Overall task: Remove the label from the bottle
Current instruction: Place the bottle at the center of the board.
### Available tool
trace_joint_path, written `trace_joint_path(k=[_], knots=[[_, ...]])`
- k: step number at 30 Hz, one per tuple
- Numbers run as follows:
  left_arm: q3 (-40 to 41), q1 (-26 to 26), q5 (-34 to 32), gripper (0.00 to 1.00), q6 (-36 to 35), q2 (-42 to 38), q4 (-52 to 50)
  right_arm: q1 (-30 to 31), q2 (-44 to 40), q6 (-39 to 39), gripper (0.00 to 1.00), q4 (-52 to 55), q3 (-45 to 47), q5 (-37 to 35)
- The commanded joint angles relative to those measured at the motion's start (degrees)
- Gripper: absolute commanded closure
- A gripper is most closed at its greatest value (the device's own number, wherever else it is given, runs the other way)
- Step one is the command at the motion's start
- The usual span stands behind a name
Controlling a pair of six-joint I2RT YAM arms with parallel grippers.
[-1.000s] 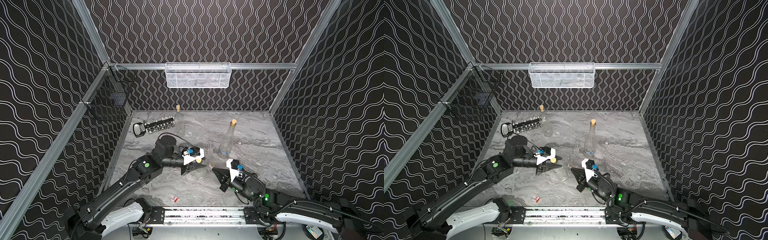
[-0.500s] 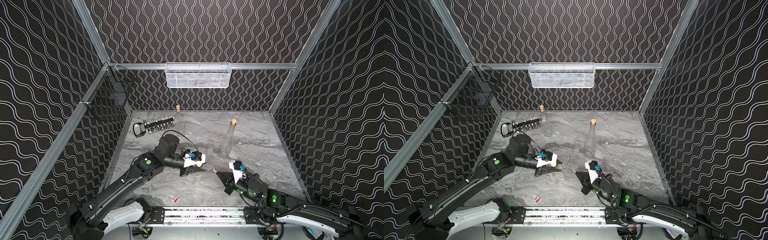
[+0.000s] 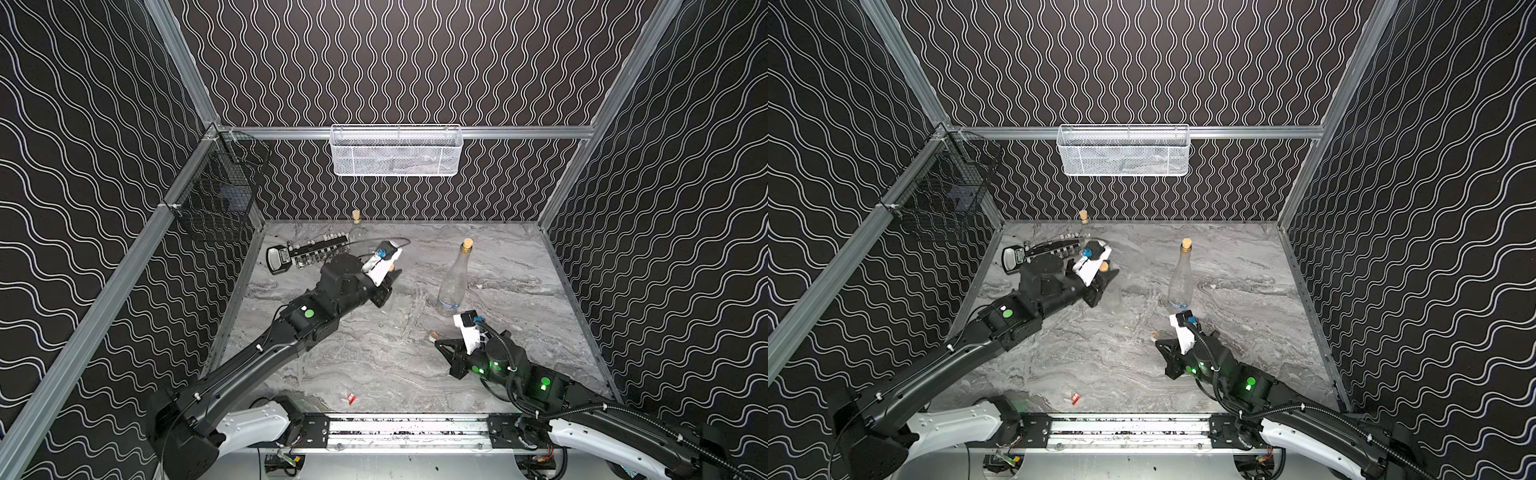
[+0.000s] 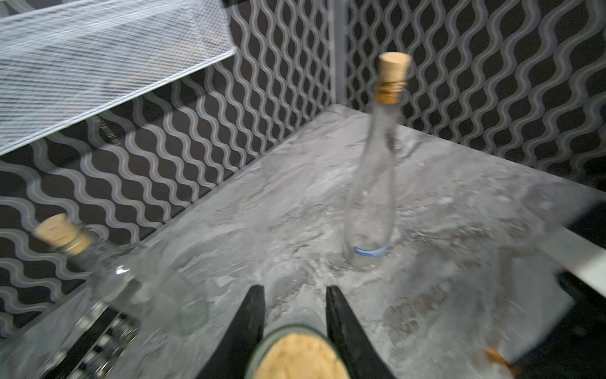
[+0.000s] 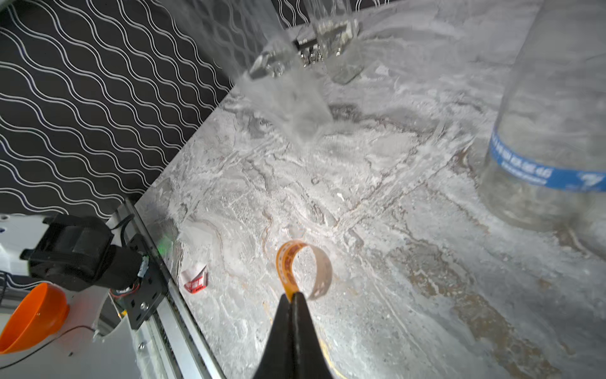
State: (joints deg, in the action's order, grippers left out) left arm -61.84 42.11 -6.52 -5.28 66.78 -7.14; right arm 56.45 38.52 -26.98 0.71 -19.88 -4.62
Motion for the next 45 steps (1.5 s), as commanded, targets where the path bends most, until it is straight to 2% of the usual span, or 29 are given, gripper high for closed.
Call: trace_joint_path(k=[1,10,17,22,32,45], knots=[[-1.85,-1.68,-13.23,1.0,2.88,2.46,4.09,-0.18,0.87,-0.88,1.0,-1.87,0.12,1.04],[-2.59,-10.66,-9.68,1.0,10.0,8.75,10.21,-0.15,3.47,-0.43,1.0,-3.41,-0.29,0.54],[-3.9,-13.2,-9.69,1.0,8.49,14.28,12.44,-0.2,4.32,0.24,1.0,-4.1,-0.75,-1.06],[-3.57,-16.02,-6.55,1.0,10.9,16.48,13.65,-0.27,4.87,0.41,1.0,-4.56,-0.95,-1.24],[-0.86,-16.48,-1.38,1.0,11.24,17.19,19.01,-0.28,6.07,0.48,1.0,-5.36,-1.4,-1.27],[-2.0,-16.57,-0.86,1.0,8.62,19.61,18.65,-0.28,6.48,0.61,1.0,-5.06,-2.01,-1.23]])
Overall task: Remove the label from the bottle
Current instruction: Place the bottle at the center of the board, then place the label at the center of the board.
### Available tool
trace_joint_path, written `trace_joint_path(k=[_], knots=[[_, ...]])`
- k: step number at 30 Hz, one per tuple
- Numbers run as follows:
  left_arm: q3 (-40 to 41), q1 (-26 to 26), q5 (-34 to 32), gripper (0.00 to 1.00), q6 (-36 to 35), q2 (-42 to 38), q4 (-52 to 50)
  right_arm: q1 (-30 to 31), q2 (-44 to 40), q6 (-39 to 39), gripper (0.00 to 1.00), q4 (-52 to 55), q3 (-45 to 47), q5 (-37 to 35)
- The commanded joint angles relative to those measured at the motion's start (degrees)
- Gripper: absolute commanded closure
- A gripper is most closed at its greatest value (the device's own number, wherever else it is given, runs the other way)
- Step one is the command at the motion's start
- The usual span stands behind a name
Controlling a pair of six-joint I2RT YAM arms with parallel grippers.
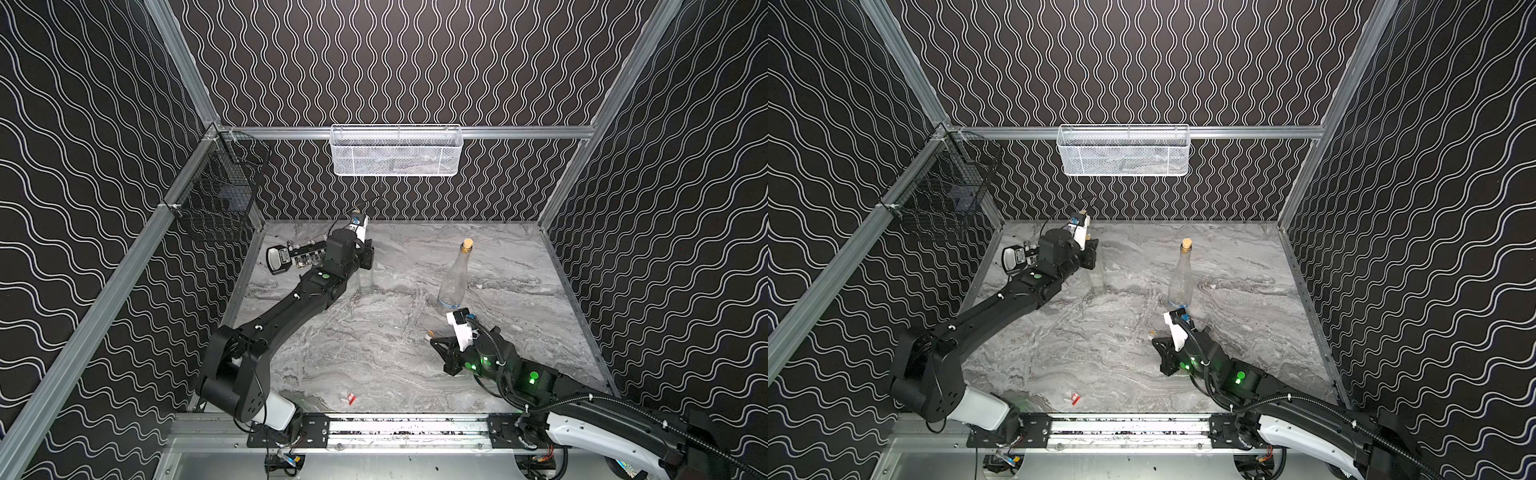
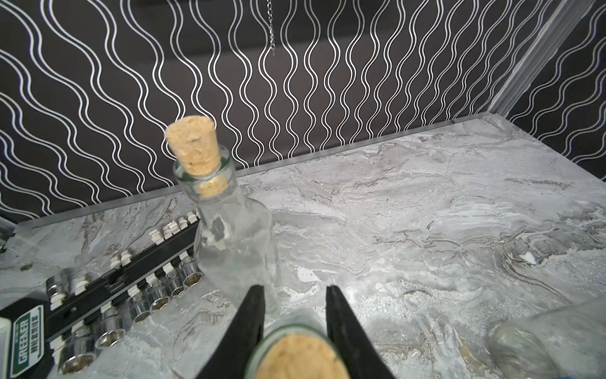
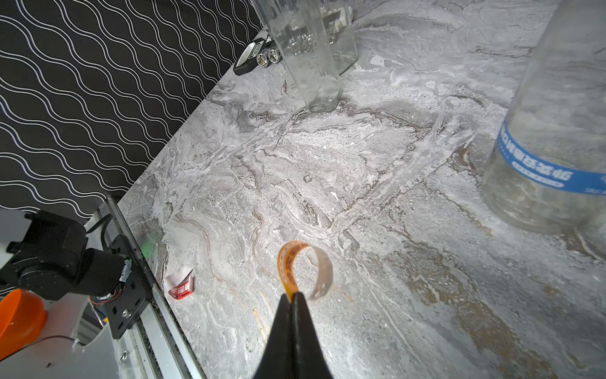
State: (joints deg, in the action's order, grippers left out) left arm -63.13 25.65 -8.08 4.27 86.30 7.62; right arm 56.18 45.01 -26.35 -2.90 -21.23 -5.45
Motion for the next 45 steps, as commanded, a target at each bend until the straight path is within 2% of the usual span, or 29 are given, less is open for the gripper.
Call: trace_joint_path(k=[1,5,9,14,21,34,41,45], knots=[[-0.69,-0.12,0.77,1.0,-0.92,0.16,3.89,0.02,0.07,-0.04,1.0,-1.49,-0.65,-0.41],[-0.6,-0.09,1.27,0.84,-1.01,0.24,3.79,-0.02,0.23,0.0,1.0,-1.5,-0.91,-0.4],[-0.55,-0.1,1.48,0.62,-1.06,0.28,3.62,-0.04,0.27,0.15,1.0,-1.39,-1.18,-0.43],[-0.55,-0.11,1.74,0.43,-0.92,0.01,3.37,-0.02,0.43,0.18,1.0,-1.24,-1.44,-0.51],[-0.27,-0.13,0.34,0.03,-1.23,-2.49,2.16,-0.04,1.38,0.17,1.0,-0.62,-2.39,-0.06],[-0.88,-0.16,-0.26,0.01,-1.27,-17.4,-7.0,-0.29,1.24,-1.73,1.0,6.72,-4.71,4.65],[5.78,-0.16,-0.35,0.01,-2.02,-30.44,-17.33,-0.37,4.3,1.49,1.0,17.65,-10.0,11.49],[11.9,-0.1,-6.47,0.01,-1.32,-38.21,-22.52,-0.2,9.62,2.87,1.0,22.36,-12.83,18.09]])
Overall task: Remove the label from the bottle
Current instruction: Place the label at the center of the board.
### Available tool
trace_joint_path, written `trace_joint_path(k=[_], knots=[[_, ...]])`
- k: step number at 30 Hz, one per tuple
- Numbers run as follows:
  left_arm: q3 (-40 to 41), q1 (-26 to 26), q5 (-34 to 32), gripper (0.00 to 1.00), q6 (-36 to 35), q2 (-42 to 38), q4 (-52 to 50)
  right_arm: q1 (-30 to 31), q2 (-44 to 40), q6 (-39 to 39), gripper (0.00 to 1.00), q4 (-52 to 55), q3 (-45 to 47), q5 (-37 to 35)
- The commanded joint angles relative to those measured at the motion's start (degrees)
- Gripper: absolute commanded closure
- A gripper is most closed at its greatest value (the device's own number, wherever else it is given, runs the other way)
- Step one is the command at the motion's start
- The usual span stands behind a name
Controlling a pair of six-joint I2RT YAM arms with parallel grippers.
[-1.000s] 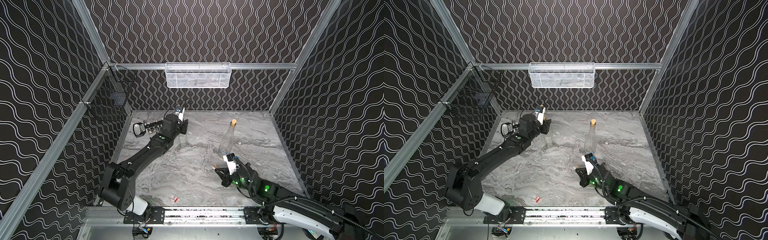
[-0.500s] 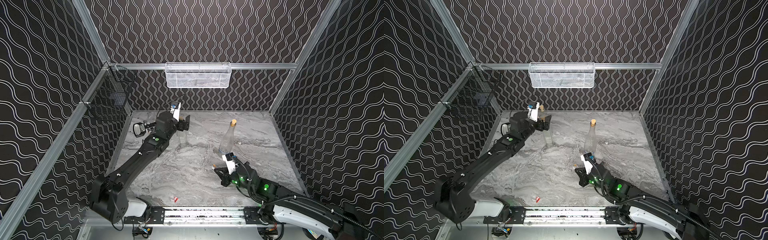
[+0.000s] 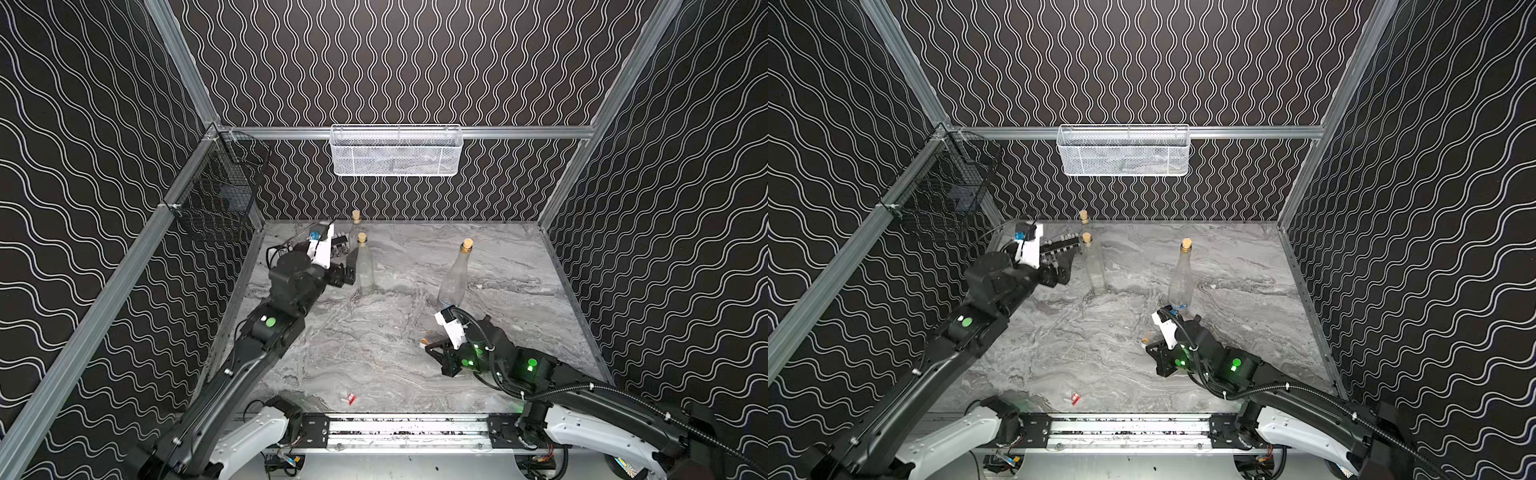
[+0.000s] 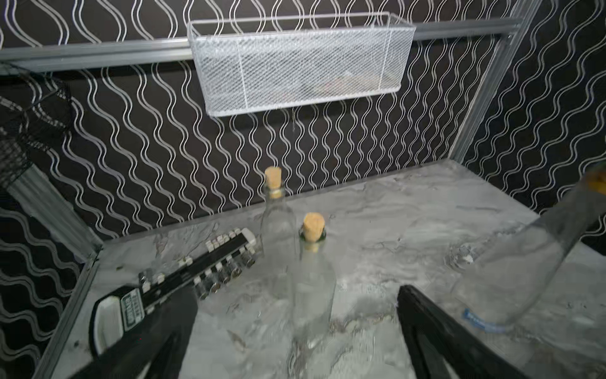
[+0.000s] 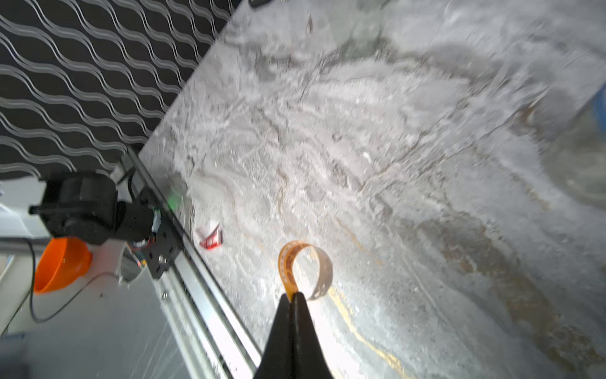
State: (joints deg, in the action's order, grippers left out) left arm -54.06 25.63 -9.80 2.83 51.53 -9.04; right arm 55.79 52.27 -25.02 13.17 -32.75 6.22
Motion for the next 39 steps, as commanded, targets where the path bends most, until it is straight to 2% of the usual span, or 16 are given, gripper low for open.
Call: trace_joint_path(k=[1,3,6,12,25,39], knots=[[4.4,-0.05,-6.19,0.01,0.47,-5.27,-6.31,0.46,3.53,1.66,1.0,6.71,-1.62,7.95],[7.26,-0.05,-8.78,0.01,0.07,-8.9,-6.92,1.69,6.39,1.98,1.0,7.91,-2.56,9.42],[8.85,-0.02,-12.28,0.01,-1.1,-12.45,-8.09,4.77,10.5,2.97,1.0,9.68,-4.35,7.98],[10.31,-0.11,-19.82,0.01,-1.91,-15.64,-7.24,9.08,20.92,5.99,1.0,12.39,-9.52,7.81],[10.9,-0.11,-19.54,0.01,-2.29,-15.78,-8.71,12.63,39.07,11.67,0.94,22.55,-22.95,6.37],[10.82,-0.1,-18.53,0.01,-1.32,-17.25,-10.12,13.91,48.38,13.28,0.91,27.45,-31.6,4.23]])
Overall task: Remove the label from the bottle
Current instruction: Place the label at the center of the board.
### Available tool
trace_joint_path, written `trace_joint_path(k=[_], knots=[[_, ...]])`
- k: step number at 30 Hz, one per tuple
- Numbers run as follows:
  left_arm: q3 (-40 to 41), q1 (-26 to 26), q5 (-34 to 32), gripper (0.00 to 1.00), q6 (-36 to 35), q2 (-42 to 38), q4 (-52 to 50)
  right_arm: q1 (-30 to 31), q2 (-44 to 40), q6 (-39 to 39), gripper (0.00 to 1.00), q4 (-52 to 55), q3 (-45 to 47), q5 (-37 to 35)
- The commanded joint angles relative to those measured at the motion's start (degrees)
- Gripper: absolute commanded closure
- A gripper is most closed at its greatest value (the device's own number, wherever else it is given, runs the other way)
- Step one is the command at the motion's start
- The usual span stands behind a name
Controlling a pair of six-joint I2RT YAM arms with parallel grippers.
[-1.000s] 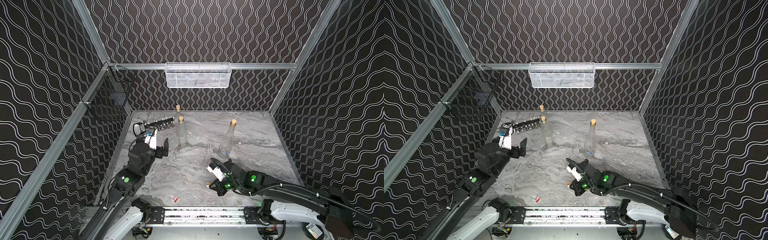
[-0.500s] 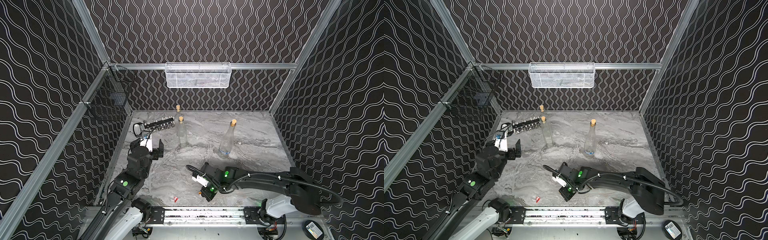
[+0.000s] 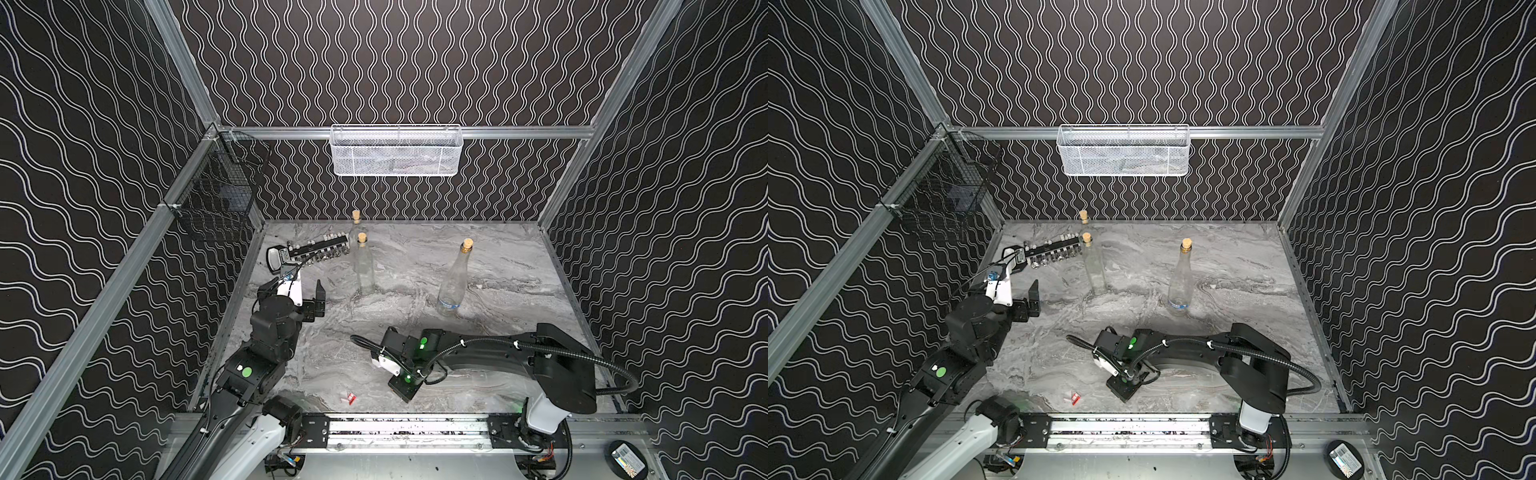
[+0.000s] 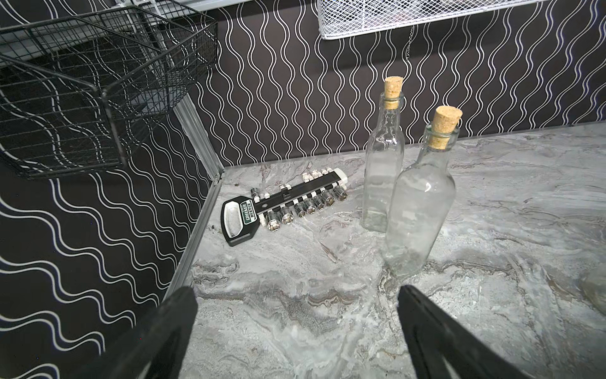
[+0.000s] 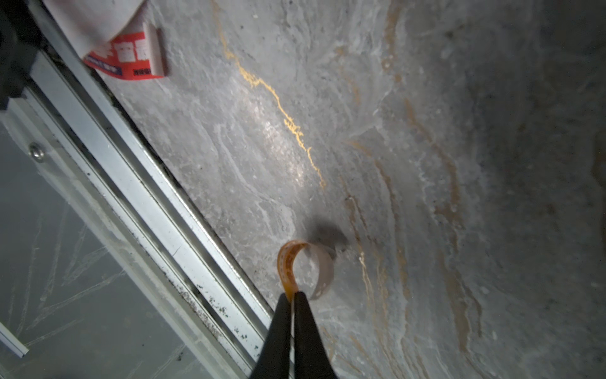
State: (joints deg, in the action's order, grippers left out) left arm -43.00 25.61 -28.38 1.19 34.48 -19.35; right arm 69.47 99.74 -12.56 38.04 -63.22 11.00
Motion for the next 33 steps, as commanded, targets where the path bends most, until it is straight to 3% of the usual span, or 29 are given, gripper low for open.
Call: trace_joint_path(k=[1,20,33], knots=[[-0.25,-0.11,-0.07,0.01,0.3,-0.24,0.25,0.29,1.21,0.77,0.91,2.73,-1.39,-0.55],[-0.24,-0.1,0.76,0.01,0.23,0.26,-0.07,1.31,7.98,1.22,0.7,-0.06,-5.23,2.92],[-0.29,-0.12,0.87,0.01,0.15,0.01,-0.22,1.29,11.59,0.78,0.66,-0.62,-6.12,3.07]])
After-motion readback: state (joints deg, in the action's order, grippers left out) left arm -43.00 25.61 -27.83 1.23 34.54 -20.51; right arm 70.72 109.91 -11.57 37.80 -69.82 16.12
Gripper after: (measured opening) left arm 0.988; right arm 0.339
